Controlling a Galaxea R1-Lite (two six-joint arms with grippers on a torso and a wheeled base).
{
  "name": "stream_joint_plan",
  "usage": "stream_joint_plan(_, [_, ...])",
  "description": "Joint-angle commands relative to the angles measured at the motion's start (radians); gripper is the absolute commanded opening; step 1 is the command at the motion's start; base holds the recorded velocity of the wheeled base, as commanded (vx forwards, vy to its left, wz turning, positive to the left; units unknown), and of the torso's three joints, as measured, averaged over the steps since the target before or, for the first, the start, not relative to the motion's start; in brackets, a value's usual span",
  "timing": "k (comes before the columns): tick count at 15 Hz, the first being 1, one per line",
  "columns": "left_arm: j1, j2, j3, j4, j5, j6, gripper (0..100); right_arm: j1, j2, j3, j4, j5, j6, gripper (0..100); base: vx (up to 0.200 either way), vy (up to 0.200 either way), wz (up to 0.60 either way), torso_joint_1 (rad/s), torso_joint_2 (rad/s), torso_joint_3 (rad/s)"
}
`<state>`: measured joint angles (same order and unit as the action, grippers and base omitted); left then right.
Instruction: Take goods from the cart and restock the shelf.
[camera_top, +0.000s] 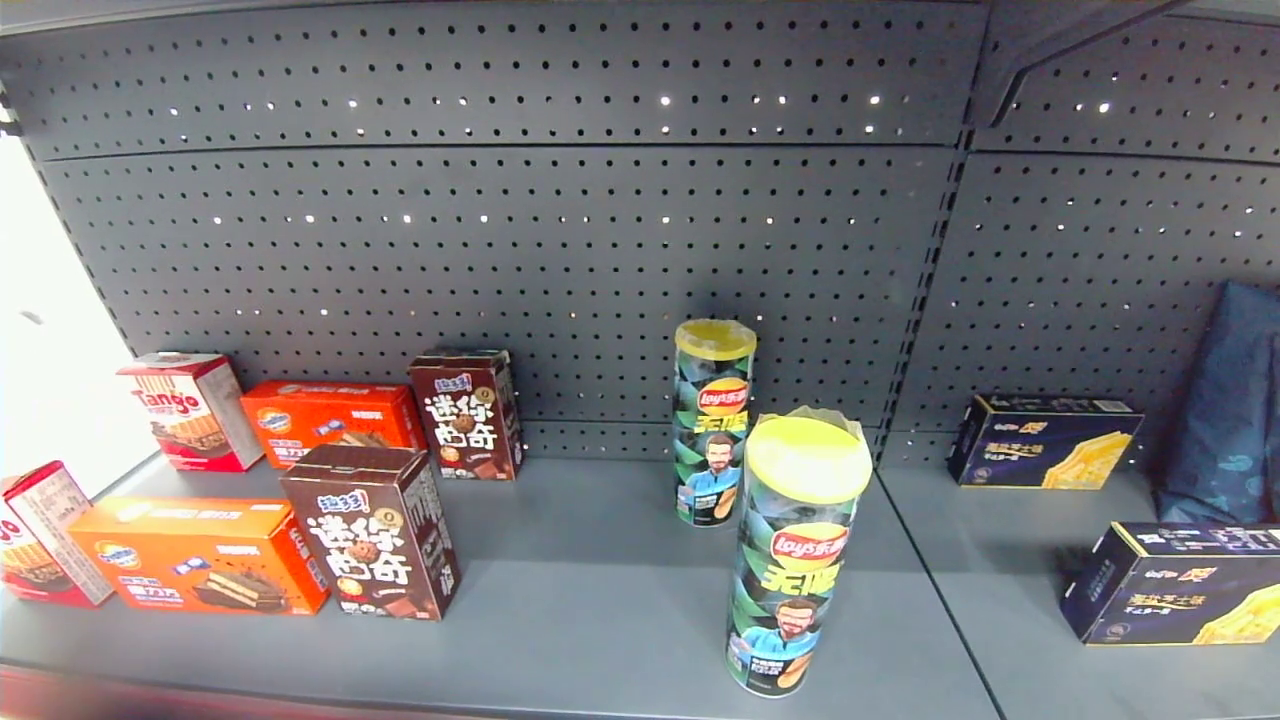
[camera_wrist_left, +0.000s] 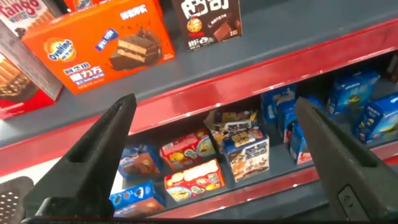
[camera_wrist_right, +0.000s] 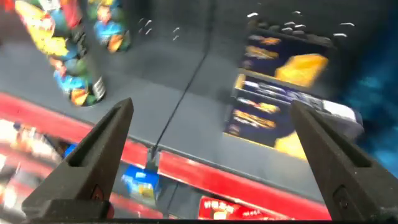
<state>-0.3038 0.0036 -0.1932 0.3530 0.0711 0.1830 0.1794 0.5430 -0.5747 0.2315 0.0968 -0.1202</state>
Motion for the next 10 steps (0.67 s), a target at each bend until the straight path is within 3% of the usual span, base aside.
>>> stream_joint_plan(1, [0.0,-0.002,0.001,0.0,0.001,-0.02,100,0.138,0.267,-0.017,-0.121,0.0,-0.035,100,0.0,0.0,0.0,0.0,0.0,0.0])
stream_joint_plan(5, [0.003,0.015,0.003,0.0,-0.001,-0.025,100,0.264,0.511,0.027,-0.301,-0.043,-0.01,100,0.0,0.0,0.0,0.0,0.0,0.0])
stream_joint_plan(10, [0.005,0.078,0.003,0.0,0.001,-0.023,100,0.388,0.681,0.027,-0.327,-0.091,0.044,100,0.0,0.0,0.0,0.0,0.0,0.0])
